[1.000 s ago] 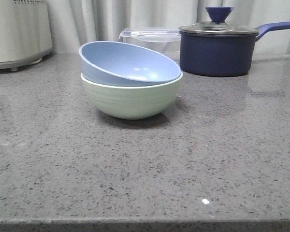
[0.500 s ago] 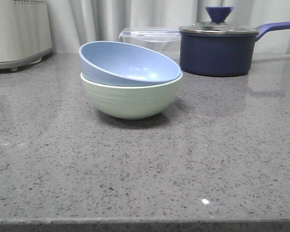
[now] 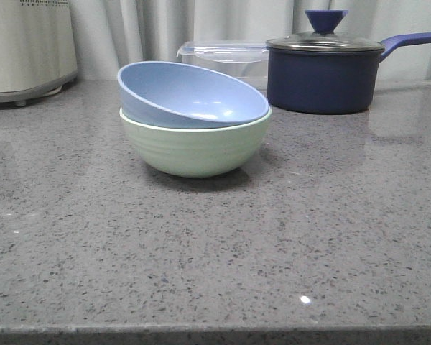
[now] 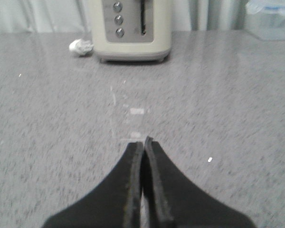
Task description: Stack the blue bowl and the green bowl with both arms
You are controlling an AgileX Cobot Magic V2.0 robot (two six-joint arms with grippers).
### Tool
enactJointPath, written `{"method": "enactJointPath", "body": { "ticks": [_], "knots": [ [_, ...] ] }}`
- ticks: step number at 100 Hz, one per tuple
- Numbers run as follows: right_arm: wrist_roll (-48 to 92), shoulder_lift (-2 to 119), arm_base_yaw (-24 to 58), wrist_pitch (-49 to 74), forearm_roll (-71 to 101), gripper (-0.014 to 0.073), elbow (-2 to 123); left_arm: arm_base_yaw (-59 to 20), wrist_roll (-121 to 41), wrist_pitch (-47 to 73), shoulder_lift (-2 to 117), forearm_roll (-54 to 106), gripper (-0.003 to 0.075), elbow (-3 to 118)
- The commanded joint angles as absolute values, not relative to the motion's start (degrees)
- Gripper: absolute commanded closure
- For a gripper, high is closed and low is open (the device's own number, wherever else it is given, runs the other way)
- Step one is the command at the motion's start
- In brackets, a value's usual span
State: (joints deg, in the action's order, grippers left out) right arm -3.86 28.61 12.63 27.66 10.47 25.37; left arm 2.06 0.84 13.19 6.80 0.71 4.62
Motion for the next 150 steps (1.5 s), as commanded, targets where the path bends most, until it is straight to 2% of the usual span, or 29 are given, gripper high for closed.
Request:
{"method": "enactJointPath", "body": {
  "ticks": [1, 15, 24, 150],
  "knots": [
    [-3.5, 28.6, 12.3, 23.5, 10.1, 0.0674, 26.9, 2.5, 1.2, 7.8, 4.7, 0.8, 0.0741, 2.9],
    [-3.5, 28.6, 12.3, 23.5, 10.1, 0.0674, 26.9, 2.5, 1.2, 6.1, 0.2, 0.8, 0.0741, -2.6],
    [-3.5, 28.6, 12.3, 23.5, 10.1, 0.0674, 26.9, 2.5, 1.2, 9.9, -2.3, 0.8, 0.0741, -2.5],
    [-3.5, 28.6, 12.3, 23.7, 10.1, 0.0674, 26.9, 2.5, 1.2, 9.9, -2.2, 0.8, 0.0741, -2.5]
  ]
}}
